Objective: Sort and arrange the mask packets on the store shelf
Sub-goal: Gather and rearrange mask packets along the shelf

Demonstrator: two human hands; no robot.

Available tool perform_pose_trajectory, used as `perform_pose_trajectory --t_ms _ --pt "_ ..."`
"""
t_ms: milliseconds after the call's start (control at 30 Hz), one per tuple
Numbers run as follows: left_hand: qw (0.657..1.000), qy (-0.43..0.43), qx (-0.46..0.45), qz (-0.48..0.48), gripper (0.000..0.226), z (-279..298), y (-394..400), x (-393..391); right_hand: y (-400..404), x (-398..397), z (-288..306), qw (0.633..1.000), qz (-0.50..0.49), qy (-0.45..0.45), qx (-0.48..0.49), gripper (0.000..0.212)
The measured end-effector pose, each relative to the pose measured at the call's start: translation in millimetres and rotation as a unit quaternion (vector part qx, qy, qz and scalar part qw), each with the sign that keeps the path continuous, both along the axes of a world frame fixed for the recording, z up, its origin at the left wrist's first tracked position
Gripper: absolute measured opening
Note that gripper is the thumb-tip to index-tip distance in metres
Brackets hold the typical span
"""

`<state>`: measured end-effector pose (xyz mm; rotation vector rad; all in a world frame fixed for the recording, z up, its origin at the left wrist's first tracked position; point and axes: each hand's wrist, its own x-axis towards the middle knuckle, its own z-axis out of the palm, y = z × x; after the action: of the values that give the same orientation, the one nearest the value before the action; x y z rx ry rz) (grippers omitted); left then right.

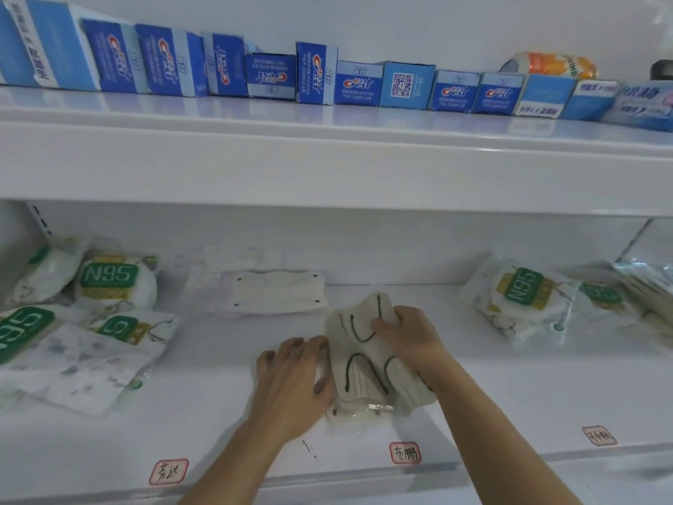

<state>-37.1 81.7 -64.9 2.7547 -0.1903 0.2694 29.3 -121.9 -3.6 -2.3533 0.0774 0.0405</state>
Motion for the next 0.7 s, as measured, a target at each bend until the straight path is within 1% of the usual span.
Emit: perform_pose_trajectory --t_ms 33,67,100,133,167,200,233,267,300,333,367,400,433,467,533,567,633,700 --pt "1.000 0.003 0.002 0.001 0.049 0.0 -0.4 -0.2 -5.1 -0.7 7.2 0.999 -0.012 -0.027 0.045 0.022" --pt "1.000 0.004 0.006 0.003 0.049 -0.1 0.0 -0.1 -10.0 -0.6 14.7 0.992 -0.031 -0.057 0.112 0.020" --pt "1.000 0.007 0.007 0.005 0.050 -0.4 0.4 0.8 -12.9 -1.8 22.8 0.977 -0.048 -0.076 0.194 0.017" --pt "1.000 0.008 0.009 0.005 0.050 -0.3 0.6 1.0 -13.3 -2.8 29.1 0.960 -0.051 -0.077 0.265 0.013" --pt "1.000 0.008 0.010 0.005 0.048 -0.4 0.6 1.0 -11.2 -3.0 30.5 0.949 -0.044 -0.063 0.305 0.011" --pt "1.000 0.006 0.012 0.002 0.044 -0.4 0.8 0.8 -7.1 -3.5 28.8 0.949 -0.035 -0.043 0.309 0.012" --pt "1.000 0.006 0.011 -0.003 0.039 -0.5 1.0 0.5 -2.9 -3.6 21.9 0.960 -0.034 -0.023 0.277 0.013" --pt "1.000 0.006 0.005 -0.006 0.035 0.2 0.9 -0.1 1.0 -3.2 12.0 0.975 -0.039 -0.006 0.217 0.016" --pt "1.000 0.005 -0.002 -0.009 0.033 0.6 1.0 -0.5 5.0 -3.2 -0.2 0.990 -0.045 0.010 0.133 0.022" --pt "1.000 0.002 -0.005 -0.013 0.032 1.1 1.4 -1.1 8.4 -5.2 -11.5 0.998 -0.049 0.025 0.037 0.034" --pt "1.000 0.000 -0.003 -0.020 0.031 1.3 1.4 -2.0 11.5 -8.5 -21.3 0.998 -0.044 0.027 -0.045 0.049" --pt "1.000 -0.002 0.001 -0.029 0.030 2.0 1.2 -3.2 14.3 -11.8 -28.9 0.995 -0.033 0.017 -0.088 0.064" --pt "0.999 -0.005 0.001 -0.043 0.030 1.9 1.2 -3.7 16.6 -14.0 -33.7 0.996 -0.018 0.002 -0.092 0.075" --pt "0.998 -0.006 -0.003 -0.059 0.031 1.5 1.5 -4.1 19.1 -15.7 -34.2 0.998 -0.004 -0.006 -0.066 0.081" --pt "0.995 -0.008 -0.011 -0.095 0.036 2.3 2.1 -3.7 21.0 -16.4 -33.5 1.000 0.008 0.000 0.006 0.090" --pt "0.994 -0.008 -0.018 -0.106 0.038 2.1 2.4 -3.3 19.8 -15.8 -33.7 1.000 0.008 -0.004 0.018 0.094" --pt "0.993 0.001 -0.047 -0.110 0.041 1.9 2.9 -3.3 13.6 -13.5 -34.9 0.999 0.002 -0.019 0.029 0.094" --pt "0.993 -0.001 -0.065 -0.095 0.044 0.1 2.9 -2.7 4.8 -11.4 -36.1 0.998 -0.012 -0.032 0.056 0.087"
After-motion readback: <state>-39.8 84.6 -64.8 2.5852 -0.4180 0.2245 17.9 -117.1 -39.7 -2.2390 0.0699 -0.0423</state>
